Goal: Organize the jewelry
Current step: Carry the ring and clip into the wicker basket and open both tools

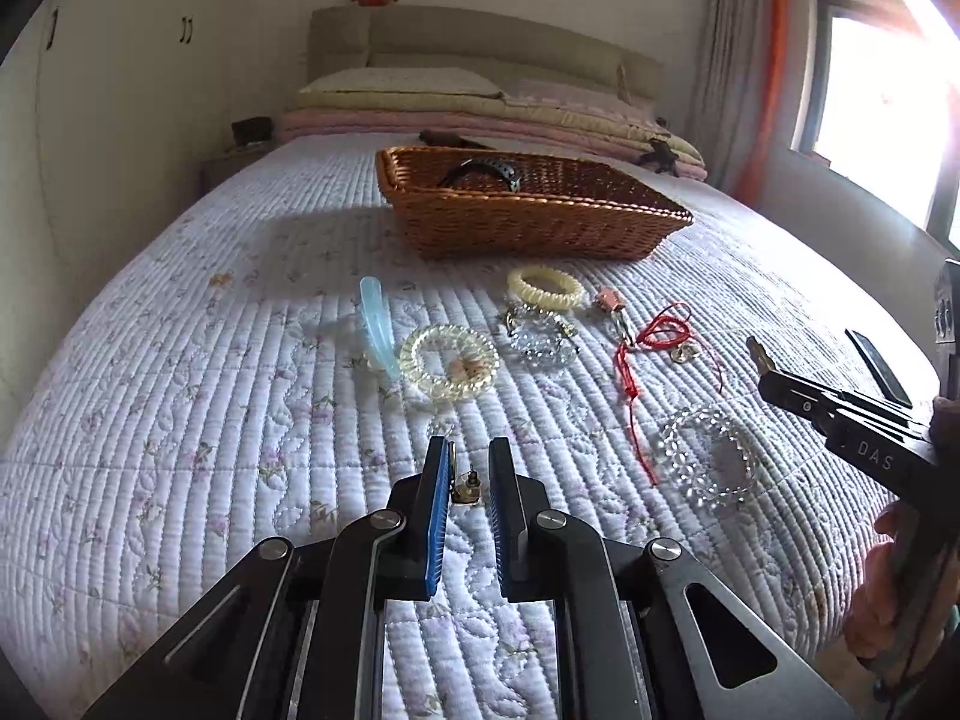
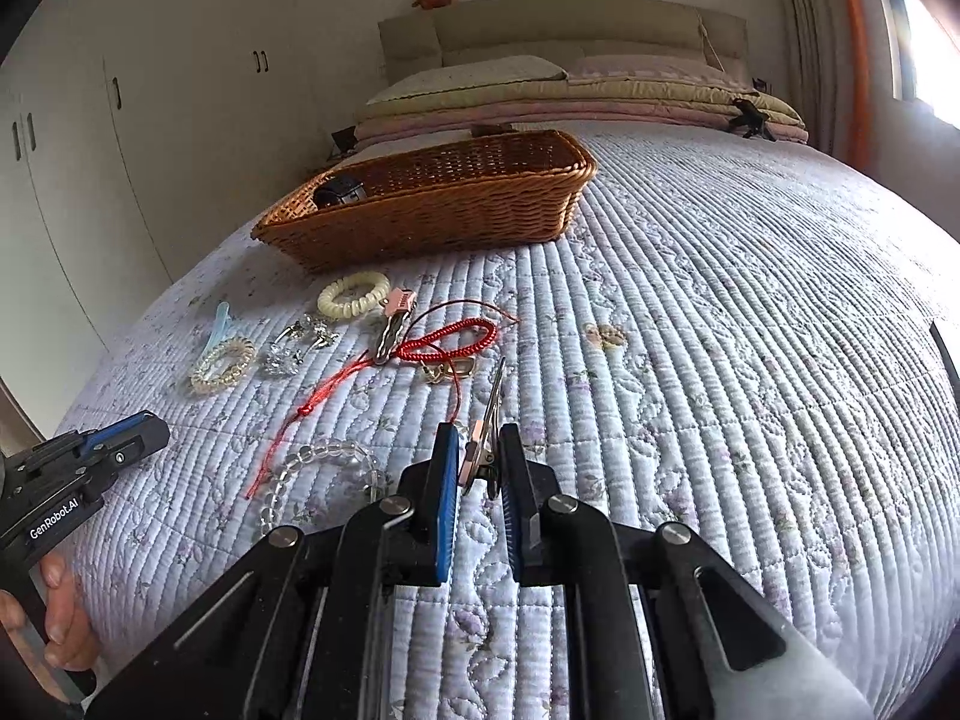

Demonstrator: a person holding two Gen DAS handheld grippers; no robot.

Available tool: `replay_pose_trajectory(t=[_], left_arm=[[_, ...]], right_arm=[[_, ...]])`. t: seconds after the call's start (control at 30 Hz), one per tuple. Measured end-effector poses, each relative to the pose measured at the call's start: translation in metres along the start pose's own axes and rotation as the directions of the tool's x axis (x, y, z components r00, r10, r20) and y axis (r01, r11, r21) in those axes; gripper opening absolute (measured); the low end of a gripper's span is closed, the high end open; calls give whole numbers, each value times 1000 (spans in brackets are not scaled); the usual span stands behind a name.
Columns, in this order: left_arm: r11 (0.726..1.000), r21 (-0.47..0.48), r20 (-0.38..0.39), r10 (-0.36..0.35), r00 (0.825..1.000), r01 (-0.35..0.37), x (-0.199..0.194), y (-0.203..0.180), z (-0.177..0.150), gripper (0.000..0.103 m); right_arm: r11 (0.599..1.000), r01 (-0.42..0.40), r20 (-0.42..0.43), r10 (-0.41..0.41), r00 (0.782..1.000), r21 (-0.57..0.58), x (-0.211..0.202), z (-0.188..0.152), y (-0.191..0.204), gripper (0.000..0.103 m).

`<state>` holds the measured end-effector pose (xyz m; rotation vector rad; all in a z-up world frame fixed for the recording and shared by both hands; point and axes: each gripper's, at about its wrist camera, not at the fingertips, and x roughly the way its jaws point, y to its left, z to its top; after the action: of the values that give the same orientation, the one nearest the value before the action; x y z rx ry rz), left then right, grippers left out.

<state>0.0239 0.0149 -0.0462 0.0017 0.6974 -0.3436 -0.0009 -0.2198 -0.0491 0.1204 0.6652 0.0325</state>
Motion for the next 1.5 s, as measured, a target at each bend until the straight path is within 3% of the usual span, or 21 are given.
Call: replay_pose_trajectory(t=[0.17,0.33,0.4,0.5,0.7,0.93,1.17,1.5], left_arm=[[999,14,49,-52,997,51,-12,-10,31,13],[997,40,117,-70,991,65,-9,-21,99,13],[998,40,142,-62,988,57,1,-20,129,13],[993,10,135,-118,984,117,30,-9,171,13],[986,-82,82,-136,987,142,105,16,226,13],[981,-126,9,-145,989,145,163,27,227,13],[973,-180,-85,-163,983,146,196,38,217,13],[967,-196,-87,-183,979,163,201,42,214,13]], right_arm=[[999,-16,60,19,998,-48,-18,33,8,15],[995,-30,113,41,993,-99,-12,94,13,15],[994,-26,122,39,992,-106,0,119,13,15],[993,-25,102,37,994,-111,34,155,12,15],[996,-37,-3,36,999,-82,119,190,10,15],[998,-23,-59,19,998,-53,173,188,1,15],[999,-4,-135,-2,991,-46,203,178,-6,15],[998,17,-129,-25,991,-58,203,174,-5,15]])
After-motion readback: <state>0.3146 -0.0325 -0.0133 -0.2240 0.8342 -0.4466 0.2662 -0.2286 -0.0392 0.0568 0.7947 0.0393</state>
